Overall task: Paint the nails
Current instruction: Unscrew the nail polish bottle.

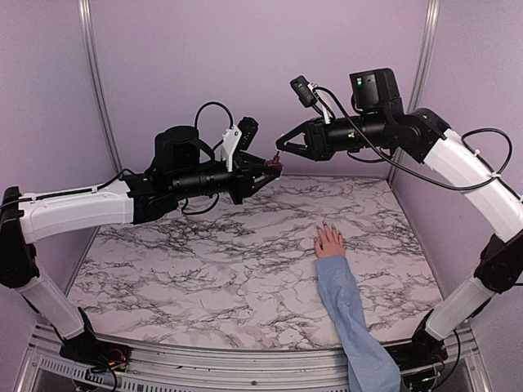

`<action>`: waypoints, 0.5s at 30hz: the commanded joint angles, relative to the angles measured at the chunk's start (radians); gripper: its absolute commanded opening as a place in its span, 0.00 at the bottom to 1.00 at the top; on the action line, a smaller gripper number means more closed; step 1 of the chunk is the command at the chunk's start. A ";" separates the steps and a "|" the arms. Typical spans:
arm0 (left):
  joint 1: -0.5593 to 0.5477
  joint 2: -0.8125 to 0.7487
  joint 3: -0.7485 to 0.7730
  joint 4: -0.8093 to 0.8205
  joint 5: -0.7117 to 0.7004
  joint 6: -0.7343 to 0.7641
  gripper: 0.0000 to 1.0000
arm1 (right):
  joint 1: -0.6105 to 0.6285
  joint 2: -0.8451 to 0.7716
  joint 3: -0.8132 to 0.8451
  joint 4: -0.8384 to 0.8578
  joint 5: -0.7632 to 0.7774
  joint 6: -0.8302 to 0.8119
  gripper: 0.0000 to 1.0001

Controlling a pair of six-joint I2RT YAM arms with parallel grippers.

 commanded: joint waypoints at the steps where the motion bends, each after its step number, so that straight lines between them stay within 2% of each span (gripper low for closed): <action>1: 0.004 0.011 0.029 0.008 -0.003 -0.003 0.00 | -0.001 -0.023 0.000 0.031 -0.054 0.005 0.00; 15: 0.004 0.008 0.025 0.008 -0.003 -0.001 0.00 | -0.001 -0.026 0.011 -0.009 0.082 -0.006 0.00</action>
